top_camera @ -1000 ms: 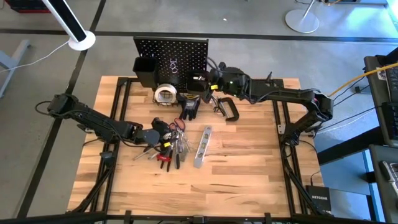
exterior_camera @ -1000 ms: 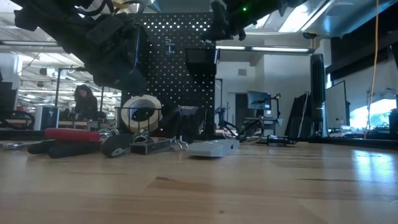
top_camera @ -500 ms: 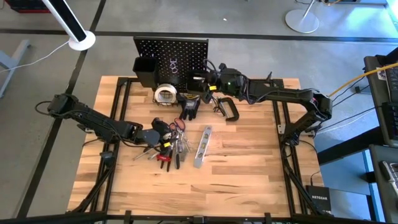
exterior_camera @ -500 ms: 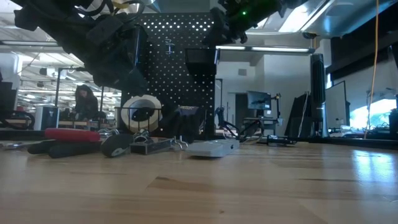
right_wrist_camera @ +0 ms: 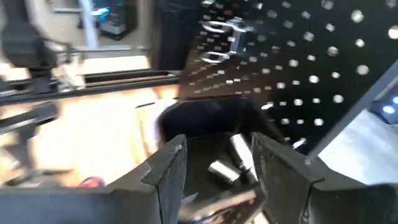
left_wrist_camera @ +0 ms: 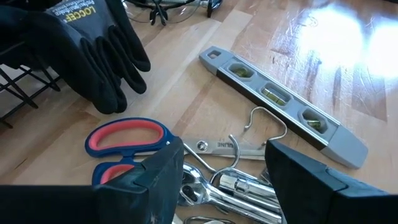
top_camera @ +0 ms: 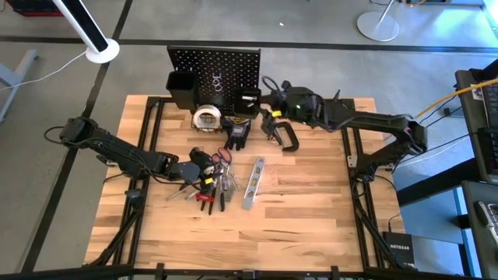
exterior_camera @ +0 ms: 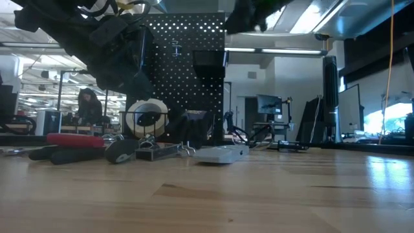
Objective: Hang tools onto peg board
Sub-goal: Put the extension bar into the right black bin on the pegboard
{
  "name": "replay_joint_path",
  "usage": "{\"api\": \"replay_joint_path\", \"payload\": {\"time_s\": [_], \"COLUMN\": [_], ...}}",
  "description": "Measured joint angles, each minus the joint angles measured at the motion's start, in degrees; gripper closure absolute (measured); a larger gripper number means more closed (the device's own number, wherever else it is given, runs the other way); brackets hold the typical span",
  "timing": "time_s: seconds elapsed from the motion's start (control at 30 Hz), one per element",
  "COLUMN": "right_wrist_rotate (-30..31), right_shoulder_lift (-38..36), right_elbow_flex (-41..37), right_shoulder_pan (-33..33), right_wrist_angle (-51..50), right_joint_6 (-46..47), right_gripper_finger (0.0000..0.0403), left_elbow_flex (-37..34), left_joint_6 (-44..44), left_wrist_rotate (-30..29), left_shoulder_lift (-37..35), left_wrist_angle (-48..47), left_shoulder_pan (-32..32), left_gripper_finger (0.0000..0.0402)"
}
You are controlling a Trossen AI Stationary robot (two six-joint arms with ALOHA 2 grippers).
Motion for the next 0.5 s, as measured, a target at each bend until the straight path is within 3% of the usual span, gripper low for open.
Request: {"api": "replay_joint_path", "payload": {"time_s": [0.2,0.33,0.5], "right_wrist_rotate": [-0.04,-0.11,-0.39], "right_shoulder_lift": [-6.03,-6.15,-5.09], "right_elbow_flex": [0.02,-0.05,-5.38], "right_shoulder_pan": [6.80,11.99,17.22], "right_wrist_angle": [-11.65,-18.29,-15.98], "right_joint_6": [0.03,0.21,0.43], "right_gripper_finger": [0.0219,0.0219,0.0219], "left_elbow_flex": [0.00,-0.01,-0.02], "left_joint_6": [-0.20,-0.84,-0.77], "left_wrist_rotate": [0.00,0.02,0.02], "left_shoulder_lift": [0.00,0.00,0.00], "left_wrist_angle": [0.10,0.06,0.07], "left_shoulder_pan": [0.00,0.00,0.00], "left_gripper_finger": [0.0188,0.0188,0.0188]}}
